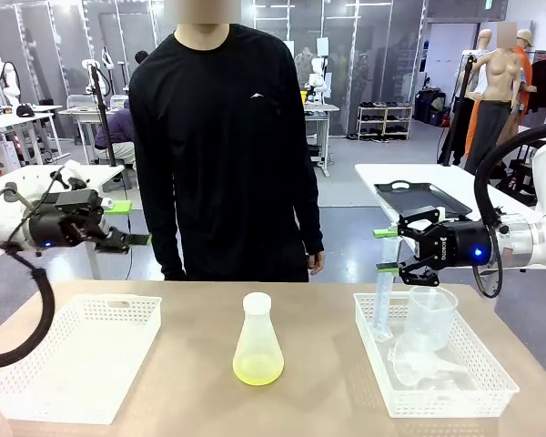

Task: Prepare the solutions needed for the experiment.
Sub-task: When the human places the Big flask in the center of the table, pick up the Big flask and place it in the left Organizing basket.

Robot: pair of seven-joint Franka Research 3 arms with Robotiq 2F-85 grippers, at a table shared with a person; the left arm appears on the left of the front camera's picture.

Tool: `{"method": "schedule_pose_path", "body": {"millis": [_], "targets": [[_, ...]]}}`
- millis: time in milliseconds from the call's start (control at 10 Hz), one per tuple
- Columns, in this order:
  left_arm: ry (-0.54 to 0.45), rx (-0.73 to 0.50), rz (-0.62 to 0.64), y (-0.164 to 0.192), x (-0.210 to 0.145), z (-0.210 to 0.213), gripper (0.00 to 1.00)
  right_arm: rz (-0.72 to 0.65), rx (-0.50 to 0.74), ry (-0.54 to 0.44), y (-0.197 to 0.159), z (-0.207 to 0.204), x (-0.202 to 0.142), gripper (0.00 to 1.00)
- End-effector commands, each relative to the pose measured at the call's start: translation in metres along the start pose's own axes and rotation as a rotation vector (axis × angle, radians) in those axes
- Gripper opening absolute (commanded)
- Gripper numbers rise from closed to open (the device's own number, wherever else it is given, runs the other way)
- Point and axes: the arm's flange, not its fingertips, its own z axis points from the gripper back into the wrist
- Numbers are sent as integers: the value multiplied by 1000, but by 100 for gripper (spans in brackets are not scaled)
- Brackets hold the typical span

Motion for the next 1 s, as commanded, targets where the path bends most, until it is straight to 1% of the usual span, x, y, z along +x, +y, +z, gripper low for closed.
{"method": "schedule_pose_path", "body": {"millis": [0, 100, 200, 300, 700, 800, 900], "targets": [[25, -32, -193, 15, 4, -24, 100, 0, -3, 0, 1, 1, 0, 66], [27, -9, -203, 24, 9, -36, 100, 0, -3, 0, 1, 1, 0, 66], [55, -6, -203, 30, 12, -44, 100, 0, -3, 0, 1, 1, 0, 66], [33, -31, -175, 4, 4, -30, 100, 0, -3, 0, 1, 1, 0, 66], [33, -31, -175, 4, 4, -30, 100, 0, -3, 0, 1, 1, 0, 66], [34, -23, -194, 12, 6, -31, 100, 0, -3, 0, 1, 1, 0, 66], [17, -50, -376, 21, 19, -47, 100, 0, -3, 0, 1, 1, 0, 66]]}}
